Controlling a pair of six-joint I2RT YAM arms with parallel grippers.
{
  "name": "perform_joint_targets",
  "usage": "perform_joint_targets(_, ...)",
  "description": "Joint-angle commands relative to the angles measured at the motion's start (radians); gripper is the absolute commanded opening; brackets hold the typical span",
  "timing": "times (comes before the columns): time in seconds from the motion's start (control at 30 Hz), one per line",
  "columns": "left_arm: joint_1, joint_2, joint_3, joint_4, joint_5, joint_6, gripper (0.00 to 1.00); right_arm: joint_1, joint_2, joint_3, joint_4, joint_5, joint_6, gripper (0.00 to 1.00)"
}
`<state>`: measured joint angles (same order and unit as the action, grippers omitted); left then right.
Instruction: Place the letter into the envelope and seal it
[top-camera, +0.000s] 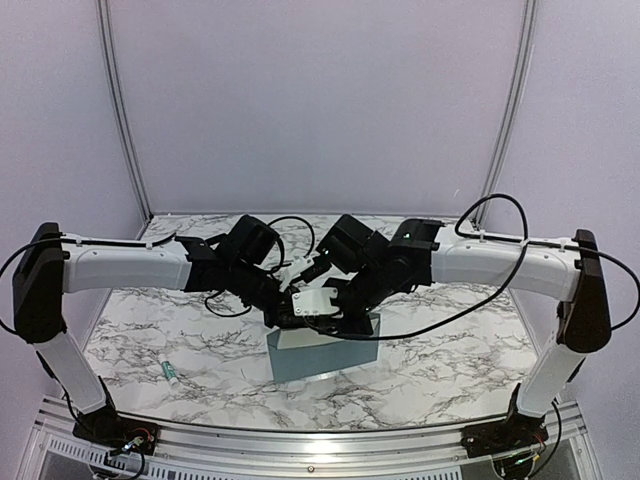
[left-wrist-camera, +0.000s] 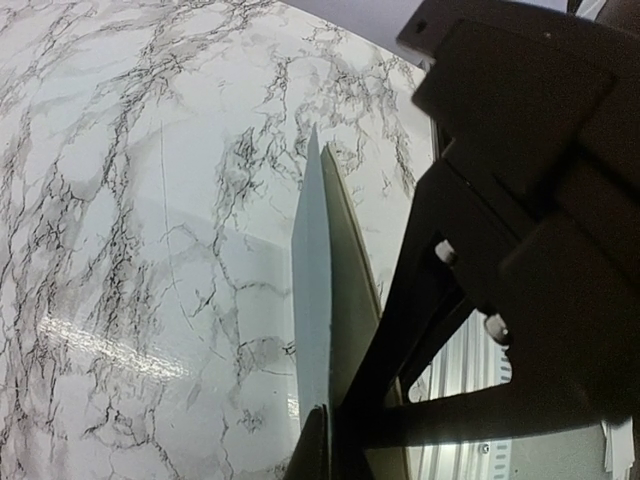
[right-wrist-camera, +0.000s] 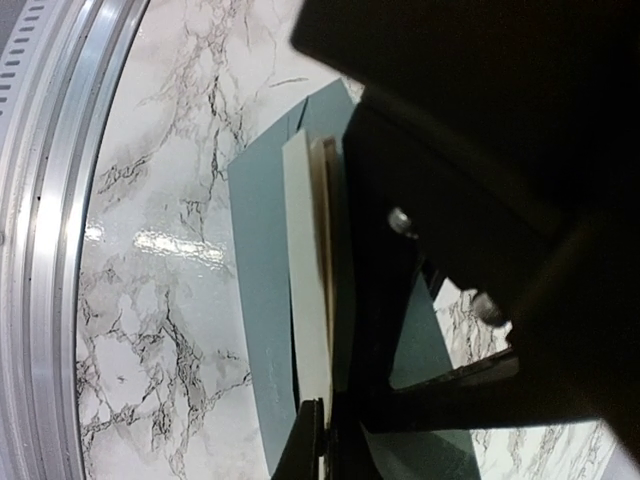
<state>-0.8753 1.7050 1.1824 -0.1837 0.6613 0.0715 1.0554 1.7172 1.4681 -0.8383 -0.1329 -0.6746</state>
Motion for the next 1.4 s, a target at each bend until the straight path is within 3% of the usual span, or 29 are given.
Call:
perform_joint_targets(0.0,-0.006,0.001,0.024,0.010,0.040,0.010,0.00,-0.005,0.048,0.064,-0.077,0.046,-0.035,0.00)
perform_joint_targets(0.37,-0.006,0.014,0.033,0.011,0.043,0.004,0.00,0.031,0.180,0.143,-0.117,0.116,-0.058,0.00)
perform_joint_targets(1.03,-0.004,0.052,0.061,0.012,0.055,0.008,0.00,0.032,0.119,0.137,-0.105,0.194,-0.080,0.00)
perform_joint_targets(1.37,-0.003,0.076,0.077,0.011,0.057,0.007,0.00,0.037,0.244,0.128,-0.059,0.208,-0.099,0.00)
